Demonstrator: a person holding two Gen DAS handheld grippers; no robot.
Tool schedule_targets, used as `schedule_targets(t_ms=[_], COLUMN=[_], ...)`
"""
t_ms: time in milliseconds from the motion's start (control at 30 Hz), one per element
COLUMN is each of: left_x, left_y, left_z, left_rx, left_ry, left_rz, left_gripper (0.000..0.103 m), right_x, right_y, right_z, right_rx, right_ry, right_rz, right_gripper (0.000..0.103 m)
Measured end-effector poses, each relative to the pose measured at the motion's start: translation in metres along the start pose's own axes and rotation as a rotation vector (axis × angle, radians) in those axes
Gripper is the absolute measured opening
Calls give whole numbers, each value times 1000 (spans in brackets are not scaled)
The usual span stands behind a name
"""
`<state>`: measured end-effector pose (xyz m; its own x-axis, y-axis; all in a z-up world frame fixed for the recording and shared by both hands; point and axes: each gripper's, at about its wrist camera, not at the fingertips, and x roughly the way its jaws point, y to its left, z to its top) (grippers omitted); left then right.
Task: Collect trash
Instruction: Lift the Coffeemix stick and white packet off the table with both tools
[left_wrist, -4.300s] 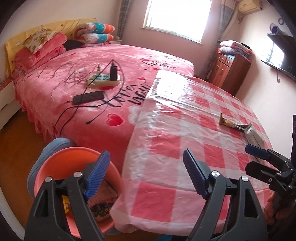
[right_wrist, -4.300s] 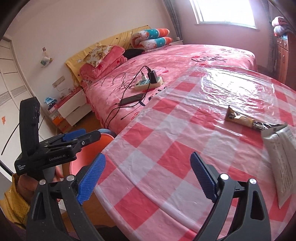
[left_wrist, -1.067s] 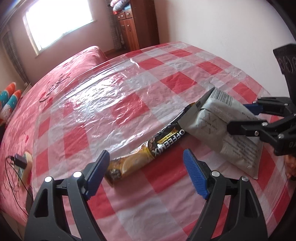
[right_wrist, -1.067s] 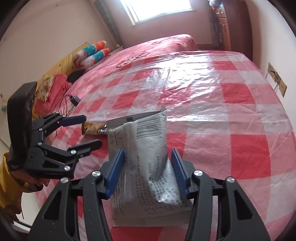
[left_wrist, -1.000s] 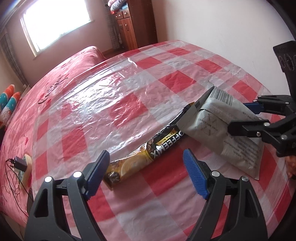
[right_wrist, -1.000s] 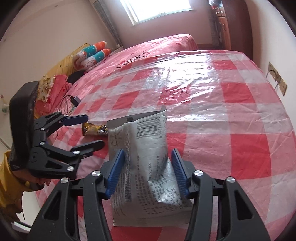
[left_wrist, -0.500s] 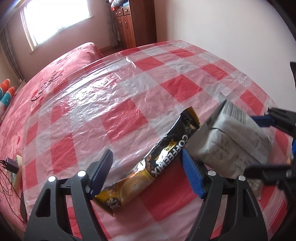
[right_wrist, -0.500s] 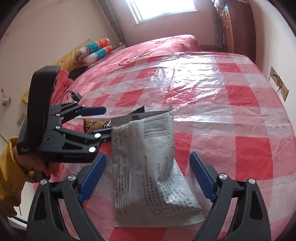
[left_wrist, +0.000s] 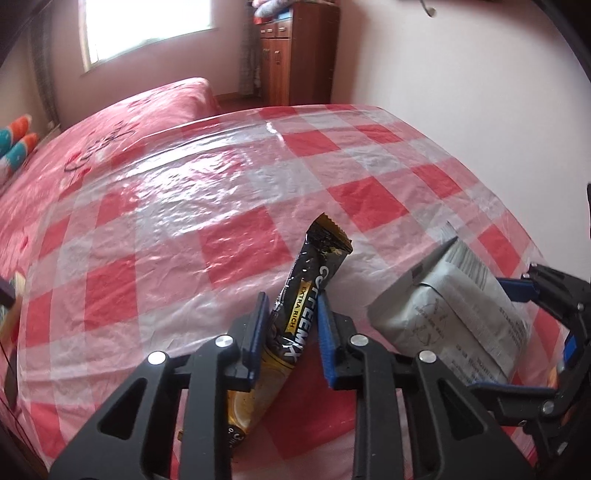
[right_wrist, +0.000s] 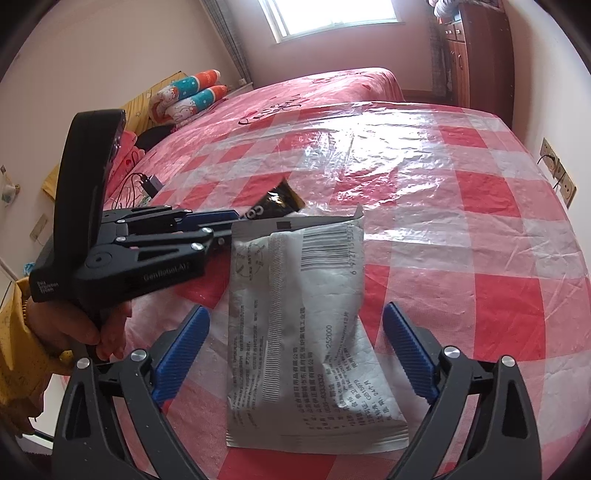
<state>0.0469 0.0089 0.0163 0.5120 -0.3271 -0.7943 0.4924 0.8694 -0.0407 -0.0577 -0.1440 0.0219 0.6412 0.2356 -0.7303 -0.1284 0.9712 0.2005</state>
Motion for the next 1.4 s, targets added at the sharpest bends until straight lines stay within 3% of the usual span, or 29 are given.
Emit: schedule_targets(t_ms=[233, 533, 633, 667, 1067, 1400], left_x=[-15, -41, -49, -52, -84, -114], left_y=[15, 25, 25, 26, 37, 49], left_z=[-16, -45, -55, -58, -99, -127], left_rx=[-90, -135, -136, -139, -146, -180], left_ry=[-10, -21, -26, -27, -47, -80], left_rz=[15, 44, 61, 65, 128, 149], left_gripper=[23, 23, 23, 23, 23, 23], right_x=[6, 20, 24, 24, 20, 11], right_y=[11, 27, 35, 38, 41, 31], right_z=[0, 0, -3, -3, -6, -5], right_rx=[-49, -137, -195, -209, -225, -156], right_ry=[22, 65, 73, 68, 58, 24], right_rz=[-63, -180, -237, -232, -187, -172], right_gripper=[96, 95, 83, 79, 72, 71])
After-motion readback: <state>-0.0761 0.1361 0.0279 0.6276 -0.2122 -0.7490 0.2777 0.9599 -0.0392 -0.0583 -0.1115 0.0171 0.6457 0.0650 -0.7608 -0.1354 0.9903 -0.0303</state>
